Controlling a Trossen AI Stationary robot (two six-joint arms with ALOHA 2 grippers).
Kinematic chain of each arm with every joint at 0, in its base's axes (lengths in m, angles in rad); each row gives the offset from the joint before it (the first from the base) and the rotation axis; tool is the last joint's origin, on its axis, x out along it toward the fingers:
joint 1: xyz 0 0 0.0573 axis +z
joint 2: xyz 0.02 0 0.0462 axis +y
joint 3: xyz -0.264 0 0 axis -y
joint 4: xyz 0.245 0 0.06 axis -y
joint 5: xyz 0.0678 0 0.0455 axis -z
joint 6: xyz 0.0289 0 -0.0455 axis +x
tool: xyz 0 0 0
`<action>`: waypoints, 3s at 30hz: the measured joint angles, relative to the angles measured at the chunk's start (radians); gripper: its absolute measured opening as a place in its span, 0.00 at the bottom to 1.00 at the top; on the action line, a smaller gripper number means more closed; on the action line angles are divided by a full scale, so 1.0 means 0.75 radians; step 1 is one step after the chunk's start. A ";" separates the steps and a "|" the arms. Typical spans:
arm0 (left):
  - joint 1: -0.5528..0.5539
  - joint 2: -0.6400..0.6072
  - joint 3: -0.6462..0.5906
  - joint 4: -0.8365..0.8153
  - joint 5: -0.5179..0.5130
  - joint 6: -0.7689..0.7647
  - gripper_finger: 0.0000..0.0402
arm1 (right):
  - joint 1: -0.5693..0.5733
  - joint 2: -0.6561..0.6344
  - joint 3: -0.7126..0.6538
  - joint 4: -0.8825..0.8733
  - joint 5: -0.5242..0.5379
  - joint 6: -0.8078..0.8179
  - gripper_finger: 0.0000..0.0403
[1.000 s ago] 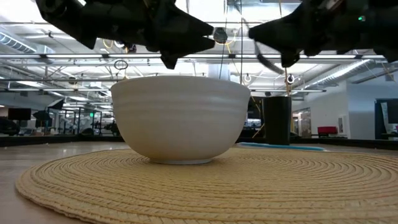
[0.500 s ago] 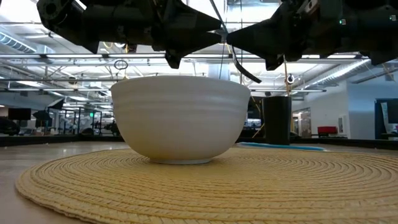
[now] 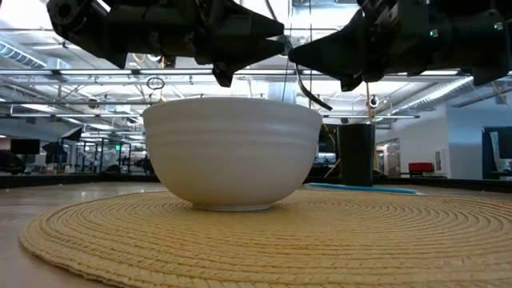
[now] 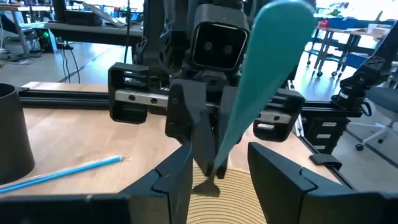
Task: Pick & Place Utensil
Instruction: Put the blue fork into the white bowl
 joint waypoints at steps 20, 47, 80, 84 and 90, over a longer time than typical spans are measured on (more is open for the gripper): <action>-0.001 0.000 0.000 0.087 -0.035 0.032 0.18 | -0.003 0.000 0.000 -0.055 0.025 0.024 0.00; 0.011 -0.060 0.000 0.003 0.120 0.094 0.08 | 0.001 -0.018 0.000 -0.085 0.014 -0.017 0.23; -0.013 -0.188 -0.011 -0.535 0.495 0.120 0.09 | 0.028 -0.672 -0.002 -0.982 0.019 0.058 0.36; 0.003 -0.130 -0.043 -0.436 0.508 0.097 0.09 | 0.028 -0.672 -0.002 -1.013 0.018 0.060 0.35; 0.025 -0.108 -0.051 -0.386 0.538 0.098 0.09 | 0.028 -0.672 -0.002 -1.015 0.019 0.064 0.35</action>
